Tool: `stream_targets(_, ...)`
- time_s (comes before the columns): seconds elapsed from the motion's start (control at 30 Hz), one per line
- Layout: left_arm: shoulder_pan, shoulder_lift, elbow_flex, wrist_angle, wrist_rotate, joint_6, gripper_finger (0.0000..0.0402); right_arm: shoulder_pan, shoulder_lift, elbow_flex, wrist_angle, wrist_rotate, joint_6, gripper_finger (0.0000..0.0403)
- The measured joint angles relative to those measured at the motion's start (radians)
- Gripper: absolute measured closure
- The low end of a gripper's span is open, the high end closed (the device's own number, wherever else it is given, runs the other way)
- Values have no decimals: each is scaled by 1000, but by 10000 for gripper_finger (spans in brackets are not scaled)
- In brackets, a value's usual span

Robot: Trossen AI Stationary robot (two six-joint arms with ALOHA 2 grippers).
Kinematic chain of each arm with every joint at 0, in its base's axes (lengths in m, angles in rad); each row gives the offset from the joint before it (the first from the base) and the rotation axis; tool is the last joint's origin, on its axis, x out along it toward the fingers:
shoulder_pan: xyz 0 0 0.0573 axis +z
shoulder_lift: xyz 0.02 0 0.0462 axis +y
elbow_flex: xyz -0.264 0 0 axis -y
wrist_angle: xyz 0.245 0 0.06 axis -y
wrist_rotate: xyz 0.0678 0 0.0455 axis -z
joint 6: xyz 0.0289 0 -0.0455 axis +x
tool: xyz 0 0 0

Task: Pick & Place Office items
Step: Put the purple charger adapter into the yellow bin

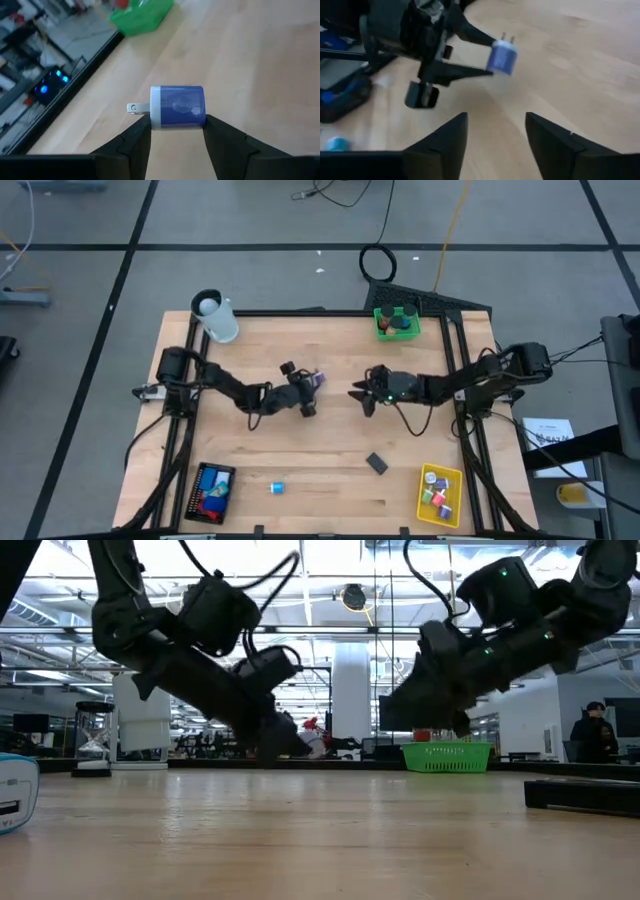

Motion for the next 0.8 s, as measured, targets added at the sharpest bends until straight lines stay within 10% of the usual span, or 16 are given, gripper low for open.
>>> stream_targets(0.43, -56, 0, 0, 121, 34, 64, 227, -41, 135, 136, -9, -92, 26, 109)
stream_targets(0.8, -74, 0, 1, 168, 46, 90, 227, -120, 292, 194, 211, -261, 109, 105)
